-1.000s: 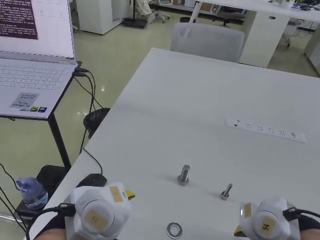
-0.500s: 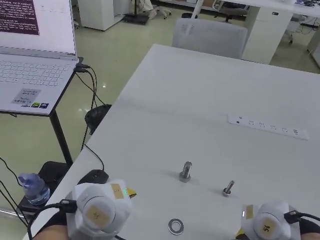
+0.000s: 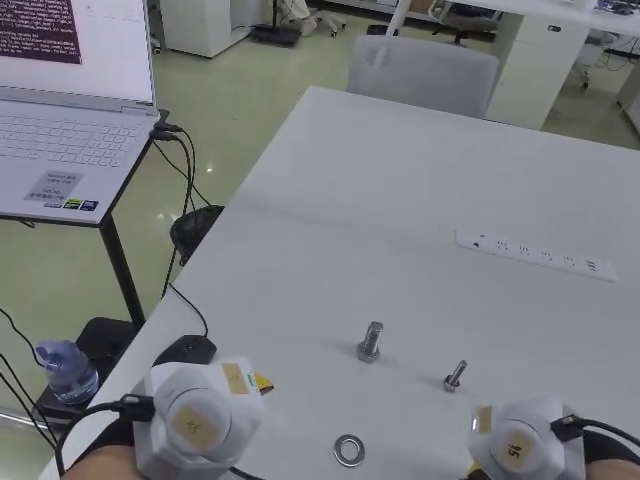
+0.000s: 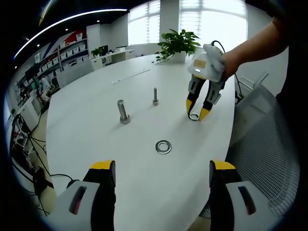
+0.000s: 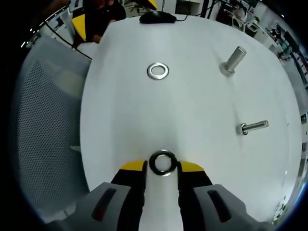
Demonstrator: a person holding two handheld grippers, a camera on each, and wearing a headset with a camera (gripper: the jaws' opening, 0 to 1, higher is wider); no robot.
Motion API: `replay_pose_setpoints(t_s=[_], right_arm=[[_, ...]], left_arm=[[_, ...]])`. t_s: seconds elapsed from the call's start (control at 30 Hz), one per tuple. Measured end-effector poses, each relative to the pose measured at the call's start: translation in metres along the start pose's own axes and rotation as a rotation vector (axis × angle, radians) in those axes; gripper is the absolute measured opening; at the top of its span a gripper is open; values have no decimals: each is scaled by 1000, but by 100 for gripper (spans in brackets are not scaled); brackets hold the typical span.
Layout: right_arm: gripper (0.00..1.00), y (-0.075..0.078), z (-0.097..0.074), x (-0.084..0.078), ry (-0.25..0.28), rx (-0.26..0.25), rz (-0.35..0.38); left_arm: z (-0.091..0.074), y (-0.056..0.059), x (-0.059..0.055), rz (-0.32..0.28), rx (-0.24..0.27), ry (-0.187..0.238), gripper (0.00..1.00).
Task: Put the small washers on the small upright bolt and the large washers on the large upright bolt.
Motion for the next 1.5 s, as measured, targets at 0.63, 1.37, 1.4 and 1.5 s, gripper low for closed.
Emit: replay_pose_setpoints(t_s=[0.63,1.37,1.4,1.5], right_arm=[[21,2,0,0,-23,16,-9],[21,21,-29,10,-18,27,29],[21,22,-31,11,-18,26,29],[21,28,-39,15,-16,18,33]], left_arm=[[1,3,3,0,-2,2,77],[0,0,5,5,2,2,77],[0,0,5,5,2,2,77],[0,-1,4,6,3,0,77]])
Point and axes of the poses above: the centre of the closed fingertips' face, and the gripper's own axes: z roughly forward along the fingers, y roughly to its right, x roughly out of its top, the point moved 7 cm from there along -z, roughly backward along the fingers, and after that the axes turned 8 degrees about -z, right-handed, at the moved point
